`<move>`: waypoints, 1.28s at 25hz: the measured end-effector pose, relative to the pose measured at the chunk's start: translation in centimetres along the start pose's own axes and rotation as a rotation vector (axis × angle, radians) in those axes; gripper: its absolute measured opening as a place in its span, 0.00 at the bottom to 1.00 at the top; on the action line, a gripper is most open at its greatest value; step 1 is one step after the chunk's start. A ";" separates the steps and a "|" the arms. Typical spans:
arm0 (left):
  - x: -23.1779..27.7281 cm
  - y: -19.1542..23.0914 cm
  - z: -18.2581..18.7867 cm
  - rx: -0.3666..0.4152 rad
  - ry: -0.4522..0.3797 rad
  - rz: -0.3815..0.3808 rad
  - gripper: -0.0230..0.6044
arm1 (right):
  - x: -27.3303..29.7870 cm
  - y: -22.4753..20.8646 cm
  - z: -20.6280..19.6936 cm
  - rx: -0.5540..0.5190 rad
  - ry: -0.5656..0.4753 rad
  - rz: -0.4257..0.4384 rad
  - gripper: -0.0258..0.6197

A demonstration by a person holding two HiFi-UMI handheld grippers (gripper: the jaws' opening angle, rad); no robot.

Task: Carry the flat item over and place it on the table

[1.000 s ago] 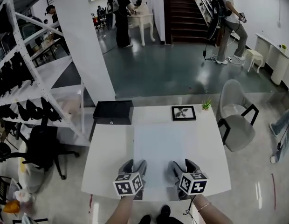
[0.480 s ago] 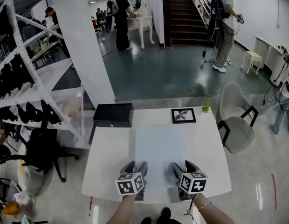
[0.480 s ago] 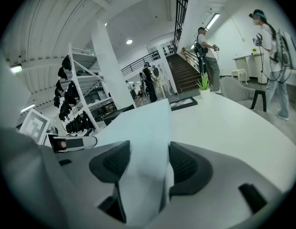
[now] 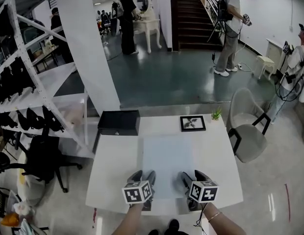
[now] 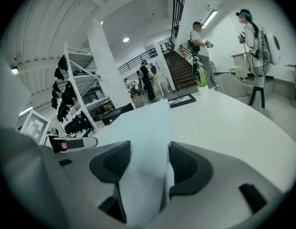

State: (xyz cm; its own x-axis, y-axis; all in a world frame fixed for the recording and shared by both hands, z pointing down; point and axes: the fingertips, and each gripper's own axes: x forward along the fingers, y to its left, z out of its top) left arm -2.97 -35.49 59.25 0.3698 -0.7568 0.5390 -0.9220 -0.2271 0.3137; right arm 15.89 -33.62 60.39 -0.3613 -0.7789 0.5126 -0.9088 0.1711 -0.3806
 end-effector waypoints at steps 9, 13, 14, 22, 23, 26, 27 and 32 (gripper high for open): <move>0.1 0.0 0.1 -0.005 0.034 0.010 0.44 | 0.1 -0.3 0.0 0.020 0.023 -0.023 0.42; 0.2 0.0 0.0 -0.004 0.047 0.015 0.44 | 0.2 -0.5 0.0 0.032 0.035 -0.027 0.43; 0.3 0.0 0.0 -0.004 0.050 0.015 0.44 | 0.2 -0.5 0.0 0.035 0.036 -0.028 0.43; 0.2 0.0 0.2 -0.030 0.071 0.005 0.44 | 0.1 -0.5 0.1 0.032 0.032 -0.025 0.44; 0.0 0.0 0.3 -0.026 0.070 0.009 0.44 | 0.0 -0.5 0.2 0.034 0.028 -0.025 0.44; -0.5 0.1 0.6 0.006 0.056 0.027 0.44 | -0.5 -0.6 0.3 0.023 0.015 -0.034 0.43; -0.7 0.0 0.9 0.016 0.048 0.028 0.44 | -0.6 -0.6 0.4 0.012 0.008 -0.039 0.42; -2.0 -0.1 2.1 0.048 0.005 0.006 0.44 | -1.6 0.0 1.6 -0.032 -0.041 -0.046 0.42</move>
State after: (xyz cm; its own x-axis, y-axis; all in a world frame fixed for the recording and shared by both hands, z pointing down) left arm -3.85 -35.18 56.51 0.3650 -0.7552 0.5445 -0.9285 -0.2519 0.2730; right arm 16.81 -33.34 58.37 -0.3109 -0.8100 0.4971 -0.9307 0.1535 -0.3320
